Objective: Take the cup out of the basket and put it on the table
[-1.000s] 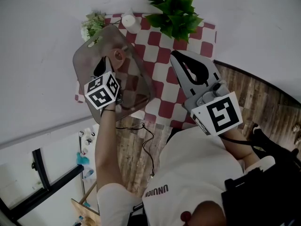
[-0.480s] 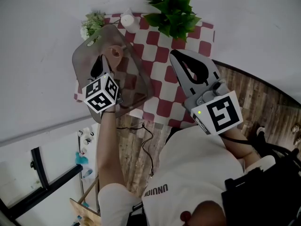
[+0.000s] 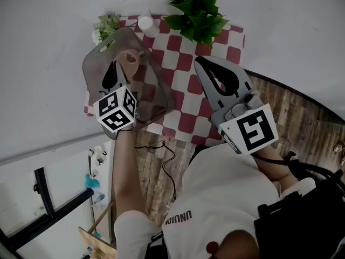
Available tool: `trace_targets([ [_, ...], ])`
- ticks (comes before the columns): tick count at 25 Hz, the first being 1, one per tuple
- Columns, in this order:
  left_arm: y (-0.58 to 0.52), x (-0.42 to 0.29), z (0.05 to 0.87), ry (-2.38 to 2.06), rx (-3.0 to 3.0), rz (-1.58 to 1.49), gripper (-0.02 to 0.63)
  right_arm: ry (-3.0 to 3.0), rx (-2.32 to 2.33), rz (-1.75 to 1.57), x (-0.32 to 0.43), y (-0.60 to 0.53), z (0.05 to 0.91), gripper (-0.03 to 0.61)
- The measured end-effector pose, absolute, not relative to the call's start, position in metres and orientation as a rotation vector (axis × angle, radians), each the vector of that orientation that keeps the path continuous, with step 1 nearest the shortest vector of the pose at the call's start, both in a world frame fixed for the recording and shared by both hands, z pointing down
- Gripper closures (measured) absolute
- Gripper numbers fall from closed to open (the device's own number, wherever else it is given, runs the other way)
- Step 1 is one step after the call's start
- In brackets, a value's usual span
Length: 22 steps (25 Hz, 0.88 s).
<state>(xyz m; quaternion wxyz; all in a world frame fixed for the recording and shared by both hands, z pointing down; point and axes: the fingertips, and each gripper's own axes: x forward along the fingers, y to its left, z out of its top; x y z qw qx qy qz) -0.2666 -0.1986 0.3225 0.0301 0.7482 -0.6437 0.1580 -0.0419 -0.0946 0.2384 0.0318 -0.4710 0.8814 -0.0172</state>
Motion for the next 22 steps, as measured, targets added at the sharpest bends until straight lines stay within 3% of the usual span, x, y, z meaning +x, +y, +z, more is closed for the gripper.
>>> trace_targets([
  [22, -0.189, -0.241, 0.282, -2.048, 2.471, 0.466, 0.580, 2.699, -1.478, -0.060, -0.035, -0.093, 0.240, 0.560],
])
